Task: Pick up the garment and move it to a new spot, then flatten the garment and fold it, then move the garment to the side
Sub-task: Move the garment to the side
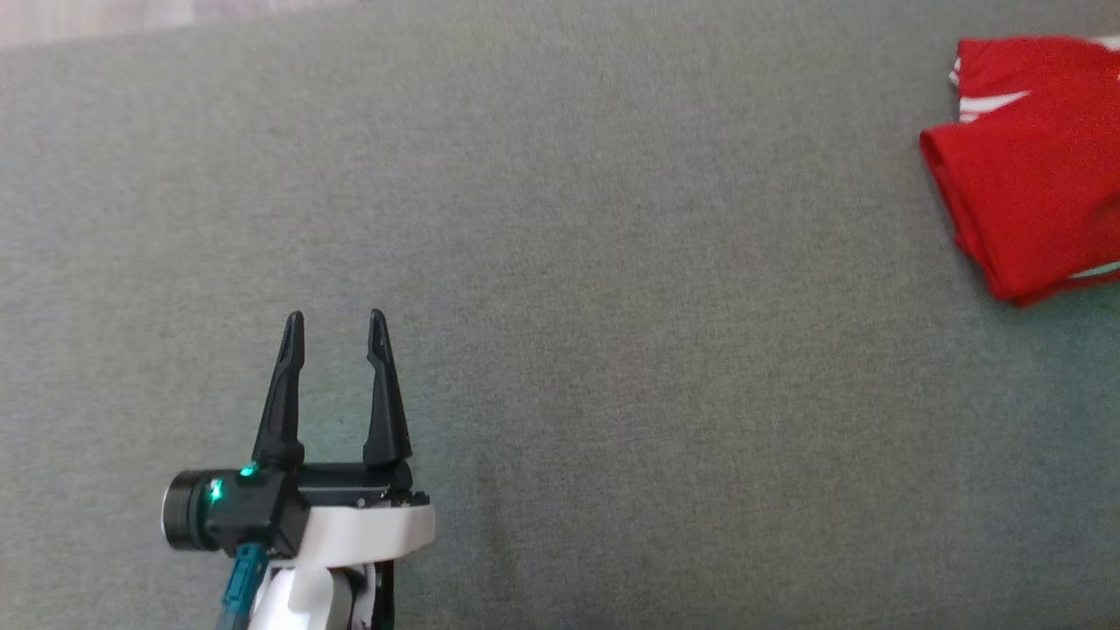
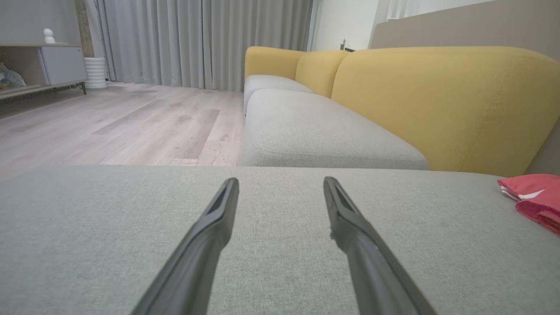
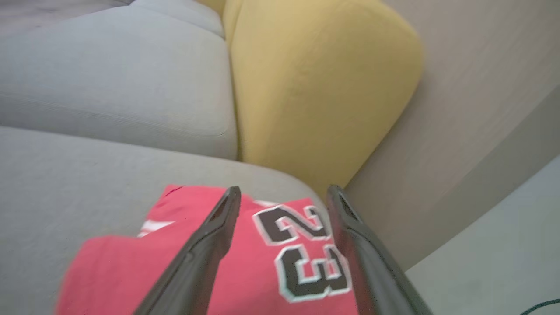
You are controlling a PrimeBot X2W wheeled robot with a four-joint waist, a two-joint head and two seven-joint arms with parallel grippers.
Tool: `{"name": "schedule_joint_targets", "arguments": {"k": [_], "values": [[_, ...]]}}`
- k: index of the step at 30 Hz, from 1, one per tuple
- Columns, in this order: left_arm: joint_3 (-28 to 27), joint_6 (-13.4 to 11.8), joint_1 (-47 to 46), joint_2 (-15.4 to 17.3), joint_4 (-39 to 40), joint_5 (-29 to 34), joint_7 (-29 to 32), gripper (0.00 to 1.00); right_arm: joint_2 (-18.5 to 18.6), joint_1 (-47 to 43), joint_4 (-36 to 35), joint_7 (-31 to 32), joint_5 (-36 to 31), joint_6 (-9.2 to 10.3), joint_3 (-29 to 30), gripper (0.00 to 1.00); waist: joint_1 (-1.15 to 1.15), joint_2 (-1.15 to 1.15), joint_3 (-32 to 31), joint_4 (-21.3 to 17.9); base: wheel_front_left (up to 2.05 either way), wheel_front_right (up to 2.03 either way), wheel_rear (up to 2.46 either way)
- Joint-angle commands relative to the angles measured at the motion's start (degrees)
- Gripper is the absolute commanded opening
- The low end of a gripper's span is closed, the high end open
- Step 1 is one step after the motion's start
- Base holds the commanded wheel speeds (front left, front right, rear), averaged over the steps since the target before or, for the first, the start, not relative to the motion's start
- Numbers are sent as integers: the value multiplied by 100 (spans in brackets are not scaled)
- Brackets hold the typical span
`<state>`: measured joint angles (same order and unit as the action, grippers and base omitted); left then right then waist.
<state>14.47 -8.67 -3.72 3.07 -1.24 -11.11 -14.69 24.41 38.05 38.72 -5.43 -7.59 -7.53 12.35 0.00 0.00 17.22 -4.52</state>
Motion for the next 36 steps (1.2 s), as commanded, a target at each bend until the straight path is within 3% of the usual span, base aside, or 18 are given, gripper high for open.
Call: {"name": "schedule_joint_targets", "arguments": {"k": [1, 8, 12, 16, 19, 25, 36], "values": [[-144, -42, -34, -19, 170, 14, -30, 100, -252, -483, -326, 2, 35, 4, -78, 100, 0, 0, -291, 110, 0, 0, 0], [-162, -81, 367, -19, -271, -505, -30, 100, -1547, -1782, -466, -253, 1000, 4, -729, 100, 0, 0, -1077, 320, 0, 0, 0], [-179, -102, 600, -19, -662, -471, -30, 100, -1892, -2503, -333, -704, 1625, 4, -1520, 100, 0, 0, -1592, 428, 0, 0, 0], [-253, -2, 857, -19, -653, -38, -30, 100, -1978, -3011, -591, -945, 1875, 4, -2427, 100, 0, 0, -1919, 464, 0, 0, 0], [-306, 73, 997, -19, -585, 107, -30, 100, -1944, -3224, -1101, -952, 1847, 4, -2602, 100, 0, 0, -2038, 479, 0, 0, 0], [-420, 232, 1389, -19, -543, 249, -30, 100, -1906, -4057, -2050, -955, 1582, 4, -2546, 100, 0, 0, -2411, 580, 0, 0, 0], [-606, 266, 1654, -19, -654, 303, -30, 100, -2055, -4567, -2202, -956, 1374, 4, -2408, 100, 0, 0, -2712, 526, 0, 0, 0]]}}
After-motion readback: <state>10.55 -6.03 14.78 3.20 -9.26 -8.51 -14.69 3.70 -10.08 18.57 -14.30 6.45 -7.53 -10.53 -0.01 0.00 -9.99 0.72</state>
